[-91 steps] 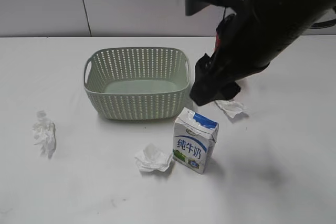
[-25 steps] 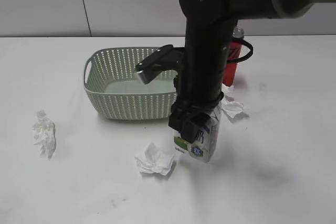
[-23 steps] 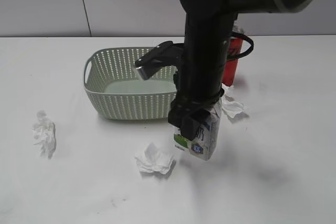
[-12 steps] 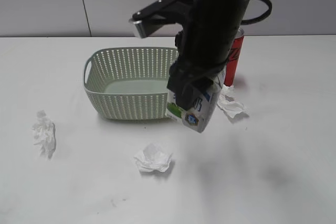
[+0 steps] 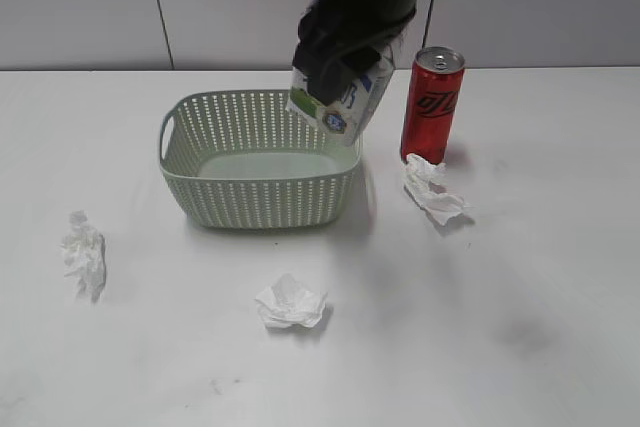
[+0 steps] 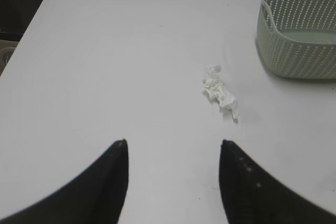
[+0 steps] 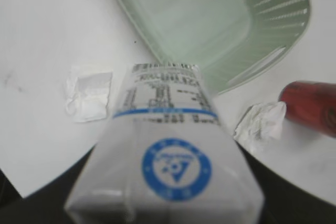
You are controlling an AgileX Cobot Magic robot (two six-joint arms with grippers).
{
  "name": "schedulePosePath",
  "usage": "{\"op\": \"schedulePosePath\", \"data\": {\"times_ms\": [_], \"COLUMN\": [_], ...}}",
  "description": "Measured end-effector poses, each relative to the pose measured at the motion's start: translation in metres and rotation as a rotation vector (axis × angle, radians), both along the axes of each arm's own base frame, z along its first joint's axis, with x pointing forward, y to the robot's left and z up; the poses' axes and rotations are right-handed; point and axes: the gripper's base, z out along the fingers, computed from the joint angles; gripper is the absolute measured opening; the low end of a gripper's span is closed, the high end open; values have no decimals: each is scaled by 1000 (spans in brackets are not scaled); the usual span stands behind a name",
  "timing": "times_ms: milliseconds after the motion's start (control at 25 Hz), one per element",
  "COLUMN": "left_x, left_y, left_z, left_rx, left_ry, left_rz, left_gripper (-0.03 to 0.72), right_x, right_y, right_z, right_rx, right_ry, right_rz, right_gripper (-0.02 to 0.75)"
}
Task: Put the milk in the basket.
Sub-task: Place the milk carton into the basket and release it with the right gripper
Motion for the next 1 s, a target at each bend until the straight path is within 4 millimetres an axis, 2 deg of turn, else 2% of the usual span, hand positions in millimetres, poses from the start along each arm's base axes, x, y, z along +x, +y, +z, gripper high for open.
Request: {"op": "schedulePosePath", "data": {"times_ms": [160,560,760,1000], "left_x": [0,0,0,0], "left_y": [0,0,0,0], "left_z": [0,0,0,0], "left_rx": [0,0,0,0], "left_ry": [0,0,0,0], "left_rz": [0,0,0,0], "left_gripper": [426,426,426,426], "right_x": [20,68,79,83], "right_y": [17,54,64,67], "right_z": [-14,-88,-129,-162], "right_rx": [11,-62,-84,-116], "right_ry": [-29,-27,-2,31], "right_rz": [1,7,10,13], "right_gripper": [366,366,366,365]}}
